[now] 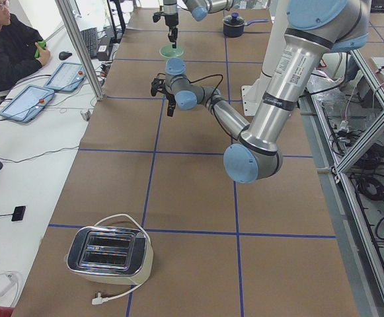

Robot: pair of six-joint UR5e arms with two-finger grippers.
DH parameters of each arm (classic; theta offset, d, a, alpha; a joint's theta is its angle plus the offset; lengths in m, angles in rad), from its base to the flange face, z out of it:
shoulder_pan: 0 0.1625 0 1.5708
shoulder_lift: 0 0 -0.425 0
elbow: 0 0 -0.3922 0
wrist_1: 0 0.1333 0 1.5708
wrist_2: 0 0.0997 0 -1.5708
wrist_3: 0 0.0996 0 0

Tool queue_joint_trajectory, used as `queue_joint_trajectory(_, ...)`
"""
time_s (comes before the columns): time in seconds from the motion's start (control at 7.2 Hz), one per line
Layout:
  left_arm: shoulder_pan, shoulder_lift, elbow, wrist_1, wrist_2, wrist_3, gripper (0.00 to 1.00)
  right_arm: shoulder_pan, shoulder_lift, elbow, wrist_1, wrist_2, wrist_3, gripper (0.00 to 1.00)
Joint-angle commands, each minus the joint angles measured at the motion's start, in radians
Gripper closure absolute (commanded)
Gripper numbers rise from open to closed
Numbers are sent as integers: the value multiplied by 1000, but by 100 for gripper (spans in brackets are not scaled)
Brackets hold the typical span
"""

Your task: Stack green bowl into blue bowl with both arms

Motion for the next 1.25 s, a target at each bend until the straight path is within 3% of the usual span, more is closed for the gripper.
queue_joint_trajectory(0.0,-263,170,-28,2,-169,324,2,-124,53,-89,151,-104,164,100)
queue_joint_trajectory(0.42,-519,281,27,3,-257,655,2,-236,61,-108,192,-193,211,100)
queue_joint_trajectory(1.11,-610,282,44,0,-261,667,2,-340,53,-109,196,-256,229,100)
